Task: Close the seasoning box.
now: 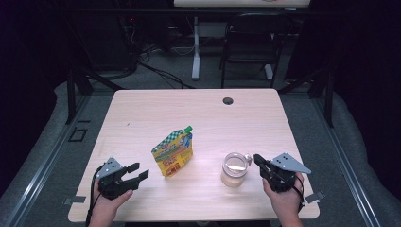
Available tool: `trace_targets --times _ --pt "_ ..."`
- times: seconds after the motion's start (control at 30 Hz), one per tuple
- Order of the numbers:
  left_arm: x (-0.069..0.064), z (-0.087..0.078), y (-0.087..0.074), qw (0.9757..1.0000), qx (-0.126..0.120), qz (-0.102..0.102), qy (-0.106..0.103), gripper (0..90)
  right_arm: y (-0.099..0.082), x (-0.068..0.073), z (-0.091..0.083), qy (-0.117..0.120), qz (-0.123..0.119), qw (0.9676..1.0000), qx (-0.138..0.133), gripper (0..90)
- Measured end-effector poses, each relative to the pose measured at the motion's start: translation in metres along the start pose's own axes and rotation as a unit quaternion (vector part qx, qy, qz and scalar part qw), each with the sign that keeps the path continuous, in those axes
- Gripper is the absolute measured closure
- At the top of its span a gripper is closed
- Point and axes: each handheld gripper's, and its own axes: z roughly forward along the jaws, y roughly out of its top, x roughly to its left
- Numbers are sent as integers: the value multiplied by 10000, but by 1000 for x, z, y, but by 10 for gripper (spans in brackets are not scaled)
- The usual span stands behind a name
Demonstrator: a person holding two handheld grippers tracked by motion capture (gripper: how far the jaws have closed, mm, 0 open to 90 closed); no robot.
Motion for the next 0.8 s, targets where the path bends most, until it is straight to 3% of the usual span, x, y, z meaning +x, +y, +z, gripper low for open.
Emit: trace_targets --times 0.27,0.8 --pt "7 -1 -1 9999 7 -48 119 473 -3 -5 0 -46 38 10000 47 855" --pt "31 2 -5 9986 -2 -229 468 460 -20 -38 5 -294 491 9979 314 760"
